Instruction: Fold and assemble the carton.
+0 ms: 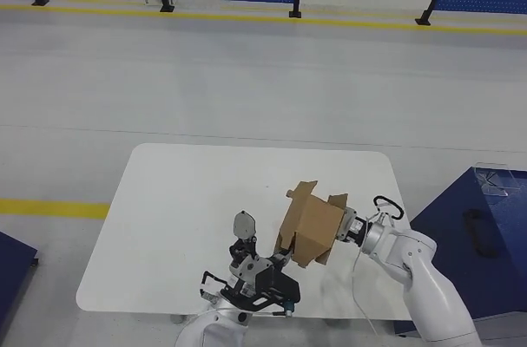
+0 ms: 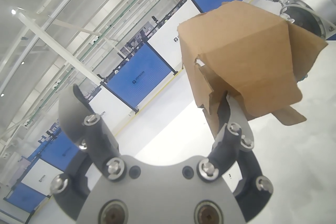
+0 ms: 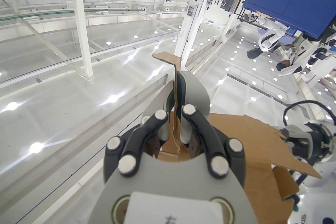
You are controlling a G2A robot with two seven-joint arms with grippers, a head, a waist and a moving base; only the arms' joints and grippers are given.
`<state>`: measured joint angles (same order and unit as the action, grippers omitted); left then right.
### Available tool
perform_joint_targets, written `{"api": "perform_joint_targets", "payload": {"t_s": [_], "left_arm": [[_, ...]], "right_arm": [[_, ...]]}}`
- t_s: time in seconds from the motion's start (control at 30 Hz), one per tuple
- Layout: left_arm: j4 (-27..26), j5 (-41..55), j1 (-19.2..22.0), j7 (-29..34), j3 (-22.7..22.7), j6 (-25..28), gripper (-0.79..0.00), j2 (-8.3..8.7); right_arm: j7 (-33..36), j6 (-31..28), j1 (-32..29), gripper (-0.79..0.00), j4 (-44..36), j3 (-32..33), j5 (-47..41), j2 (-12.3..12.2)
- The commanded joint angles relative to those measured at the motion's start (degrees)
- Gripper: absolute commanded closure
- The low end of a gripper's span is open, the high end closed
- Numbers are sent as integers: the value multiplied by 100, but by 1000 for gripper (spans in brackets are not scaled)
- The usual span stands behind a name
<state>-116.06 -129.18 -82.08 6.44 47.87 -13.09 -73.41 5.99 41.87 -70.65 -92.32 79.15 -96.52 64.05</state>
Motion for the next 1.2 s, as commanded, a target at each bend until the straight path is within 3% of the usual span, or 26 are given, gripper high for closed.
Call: {"api": "perform_joint_targets", "payload": {"t_s": [0.0,0.07,0.17,0.27,0.33,0.47,0.5,0.53,0.57,0.63,0.67,0.7,1.1,1.17], "left_arm": [[10,81,31,38,-37,-60,-785,-34],[48,147,77,12,-82,-93,-785,-66],[86,200,124,19,-126,-165,-606,-112],[113,282,153,28,-148,-175,-539,-150],[121,405,170,38,-169,-126,-379,-176],[157,589,218,14,-180,-24,-252,-219],[165,610,219,24,-184,-19,-179,-229],[170,627,221,32,-187,-15,-40,-239],[178,664,220,37,-194,6,0,-249],[198,685,229,61,-187,25,0,-267],[205,697,229,66,-190,45,0,-275],[209,705,230,61,-190,61,0,-282],[216,689,233,32,-194,83,0,-287],[222,710,223,44,-192,96,0,-288]], "right_arm": [[91,-92,-46,0,-44,-18,92,3],[159,-145,-89,0,-60,-30,127,7],[192,-165,-118,0,-79,-43,131,11],[232,-159,-159,0,-145,-52,215,9],[269,-166,-192,0,-168,-50,260,7],[361,-186,-234,0,-189,-45,346,5],[375,-190,-242,0,-190,-45,356,5],[390,-196,-250,0,-197,-42,369,5],[412,-195,-259,0,-213,-40,386,5],[420,-180,-262,0,-219,-44,393,4],[420,-180,-262,-299,-219,-44,393,4],[420,-180,-262,-785,-219,-44,393,4],[320,-193,-271,-785,-212,-69,562,-2],[326,-519,-226,-785,-91,-37,592,15]]}}
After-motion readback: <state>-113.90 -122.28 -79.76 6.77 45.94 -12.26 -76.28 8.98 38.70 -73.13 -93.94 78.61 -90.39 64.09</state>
